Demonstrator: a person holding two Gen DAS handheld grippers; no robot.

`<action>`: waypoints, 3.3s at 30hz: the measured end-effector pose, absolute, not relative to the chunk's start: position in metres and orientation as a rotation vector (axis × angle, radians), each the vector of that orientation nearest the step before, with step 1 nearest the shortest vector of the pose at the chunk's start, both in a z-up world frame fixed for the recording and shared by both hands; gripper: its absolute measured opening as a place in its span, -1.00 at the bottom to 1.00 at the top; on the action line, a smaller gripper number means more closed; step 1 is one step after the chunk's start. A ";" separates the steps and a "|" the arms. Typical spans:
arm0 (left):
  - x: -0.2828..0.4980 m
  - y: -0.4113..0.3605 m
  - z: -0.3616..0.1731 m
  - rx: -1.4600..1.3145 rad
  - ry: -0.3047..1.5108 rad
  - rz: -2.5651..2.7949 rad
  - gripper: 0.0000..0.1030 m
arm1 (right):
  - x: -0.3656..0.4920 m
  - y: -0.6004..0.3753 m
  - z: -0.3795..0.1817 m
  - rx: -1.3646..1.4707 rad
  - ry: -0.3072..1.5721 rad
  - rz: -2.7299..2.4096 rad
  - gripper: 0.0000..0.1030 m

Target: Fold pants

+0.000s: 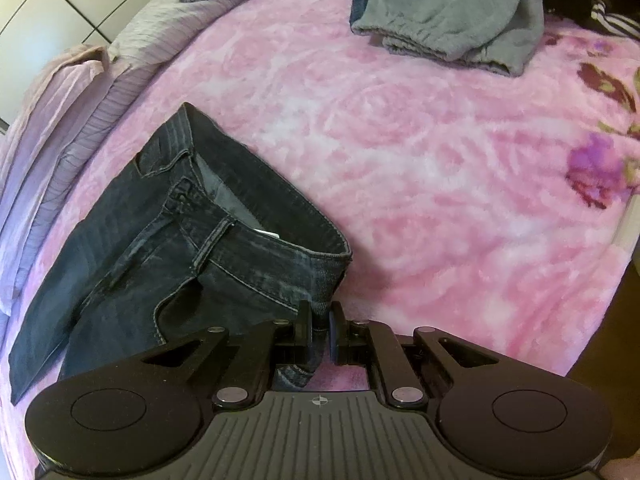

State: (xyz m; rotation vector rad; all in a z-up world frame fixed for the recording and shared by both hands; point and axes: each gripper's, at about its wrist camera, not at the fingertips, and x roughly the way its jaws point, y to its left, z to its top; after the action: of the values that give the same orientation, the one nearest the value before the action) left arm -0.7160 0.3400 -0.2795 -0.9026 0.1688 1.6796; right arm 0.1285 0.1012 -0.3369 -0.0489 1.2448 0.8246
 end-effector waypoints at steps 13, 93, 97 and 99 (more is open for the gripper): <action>-0.744 0.340 -0.318 -0.772 0.634 1.923 -0.15 | 0.114 0.103 -0.331 -0.229 1.289 0.755 -0.19; -0.424 0.110 -0.071 -0.553 1.031 1.115 0.34 | -0.110 0.049 -0.078 -0.778 0.982 1.464 0.57; -0.423 0.110 -0.071 -0.551 1.032 1.113 0.35 | -0.108 0.049 -0.079 -0.779 0.980 1.466 0.57; -0.421 0.110 -0.072 -0.551 1.033 1.112 0.35 | -0.108 0.049 -0.079 -0.777 0.984 1.465 0.57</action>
State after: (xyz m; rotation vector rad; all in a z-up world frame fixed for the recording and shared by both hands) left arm -0.4211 0.1095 -0.0716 -0.5512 1.0333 1.1121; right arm -0.1078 0.0491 -0.0793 -0.7773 0.9839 1.4649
